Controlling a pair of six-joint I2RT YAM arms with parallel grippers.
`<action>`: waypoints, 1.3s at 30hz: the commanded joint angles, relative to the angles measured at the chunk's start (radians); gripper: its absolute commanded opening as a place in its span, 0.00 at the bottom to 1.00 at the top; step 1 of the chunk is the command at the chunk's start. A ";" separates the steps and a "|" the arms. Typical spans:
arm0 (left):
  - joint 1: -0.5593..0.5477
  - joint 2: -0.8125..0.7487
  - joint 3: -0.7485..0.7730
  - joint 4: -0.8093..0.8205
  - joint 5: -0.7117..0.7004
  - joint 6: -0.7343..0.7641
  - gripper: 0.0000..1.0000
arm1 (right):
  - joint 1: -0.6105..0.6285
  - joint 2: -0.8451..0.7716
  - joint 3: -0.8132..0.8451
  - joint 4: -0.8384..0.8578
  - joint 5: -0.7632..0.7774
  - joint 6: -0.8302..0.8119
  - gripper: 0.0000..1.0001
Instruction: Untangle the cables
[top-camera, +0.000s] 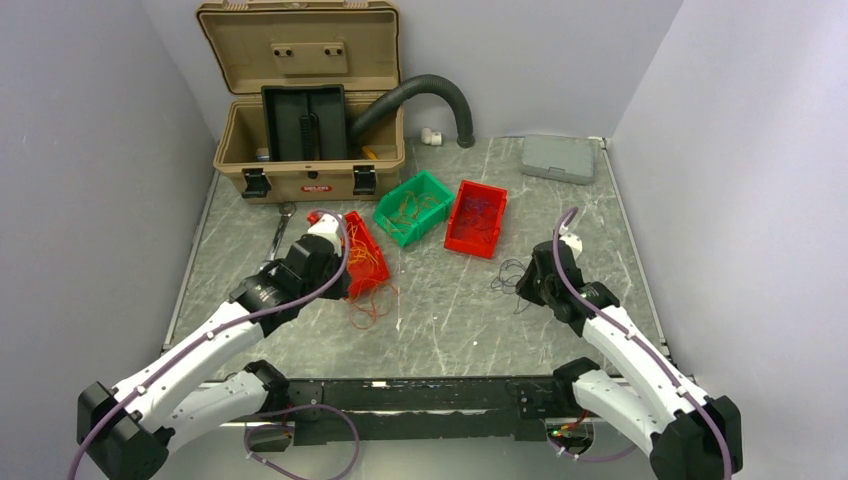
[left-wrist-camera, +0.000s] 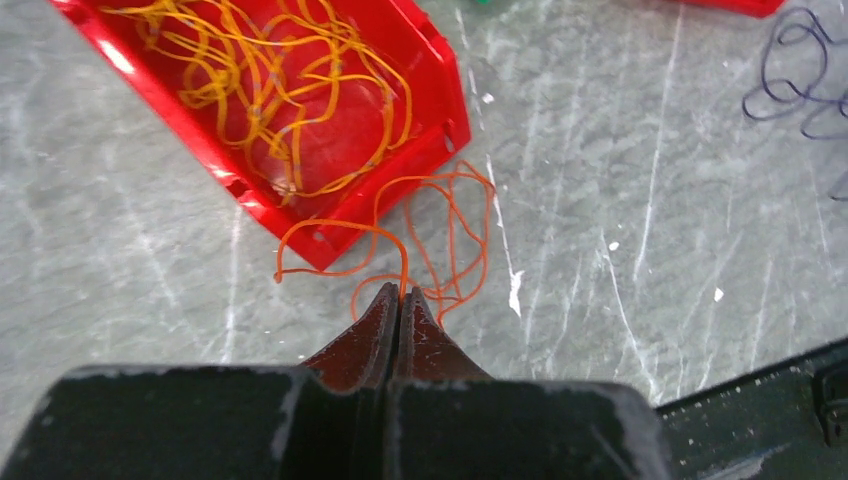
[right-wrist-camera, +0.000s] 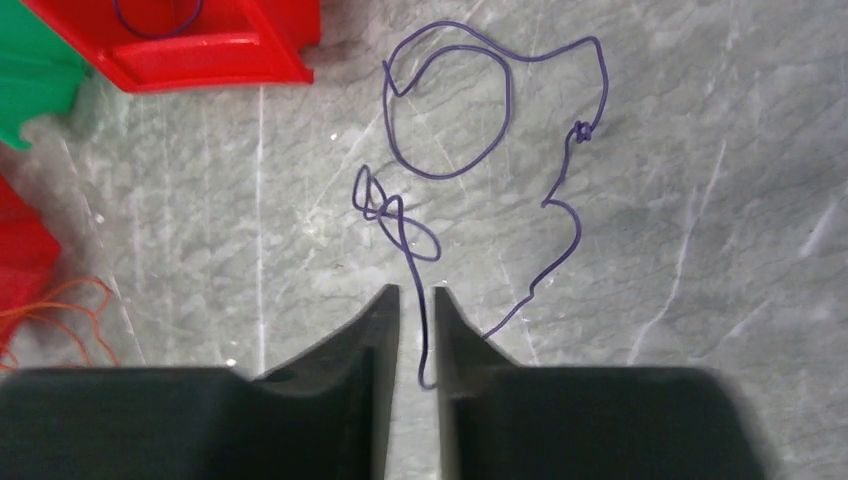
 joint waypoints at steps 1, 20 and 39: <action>0.002 0.034 -0.035 0.106 0.156 0.029 0.00 | -0.005 0.006 0.062 -0.051 0.032 0.010 0.42; 0.001 0.002 -0.109 0.208 0.282 0.070 0.00 | -0.247 0.227 0.040 0.106 -0.230 -0.190 1.00; 0.001 -0.048 -0.103 0.203 0.289 0.096 0.00 | -0.212 0.497 0.108 0.178 -0.137 -0.272 1.00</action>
